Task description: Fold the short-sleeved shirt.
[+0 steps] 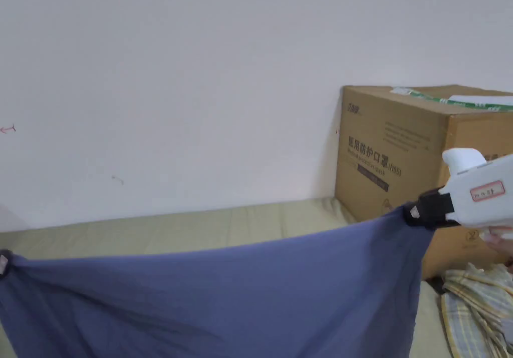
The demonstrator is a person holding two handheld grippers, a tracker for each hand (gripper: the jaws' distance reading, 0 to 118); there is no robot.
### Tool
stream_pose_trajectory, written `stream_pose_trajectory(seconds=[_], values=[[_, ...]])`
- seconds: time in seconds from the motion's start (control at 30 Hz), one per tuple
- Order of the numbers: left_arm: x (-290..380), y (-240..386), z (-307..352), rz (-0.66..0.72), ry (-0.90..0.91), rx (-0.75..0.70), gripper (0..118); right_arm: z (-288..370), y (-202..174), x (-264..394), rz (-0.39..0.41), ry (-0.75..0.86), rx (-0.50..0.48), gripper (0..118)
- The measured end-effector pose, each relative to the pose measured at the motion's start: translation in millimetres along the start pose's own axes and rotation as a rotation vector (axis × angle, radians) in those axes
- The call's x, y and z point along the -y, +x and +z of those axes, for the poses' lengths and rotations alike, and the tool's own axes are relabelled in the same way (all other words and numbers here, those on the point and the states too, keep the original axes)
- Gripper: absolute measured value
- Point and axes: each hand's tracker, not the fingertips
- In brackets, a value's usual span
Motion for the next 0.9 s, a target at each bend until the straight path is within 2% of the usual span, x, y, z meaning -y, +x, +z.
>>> stream_pose_trajectory(seconds=[0.1, 0.2, 0.33, 0.53, 0.67, 0.73, 0.83, 0.9], values=[[-30, -11, -1, 0.019, 0.034, 0.010, 0, 4, -6, -38, -0.020, 0.033, -0.007, 1], [-55, -19, -14, 0.042, 0.062, -0.033, 0, -2, -21, -74, 0.016, 0.072, 0.033, 1], [-82, -42, -48, 0.161, 0.076, -0.025, 0, -27, -28, -118, -0.012, 0.104, 0.032, 1], [-84, -45, -121, 0.170, 0.001, -0.024, 0, -84, -48, -145, 0.011, 0.096, 0.017, 1], [-97, -52, -151, 0.170, 0.012, -0.078, 0, -114, -51, -162, 0.022, 0.106, 0.055, 1], [-112, -53, -156, 0.149, 0.040, -0.092, 0, -123, -52, -175, 0.014, 0.120, 0.038, 1], [-138, -55, -158, 0.102, 0.119, -0.140, 0, -135, -54, -195, 0.027, 0.176, 0.078, 1], [-154, -59, -158, 0.115, 0.156, -0.156, 0, -140, -52, -208, -0.001, 0.210, 0.088, 1]])
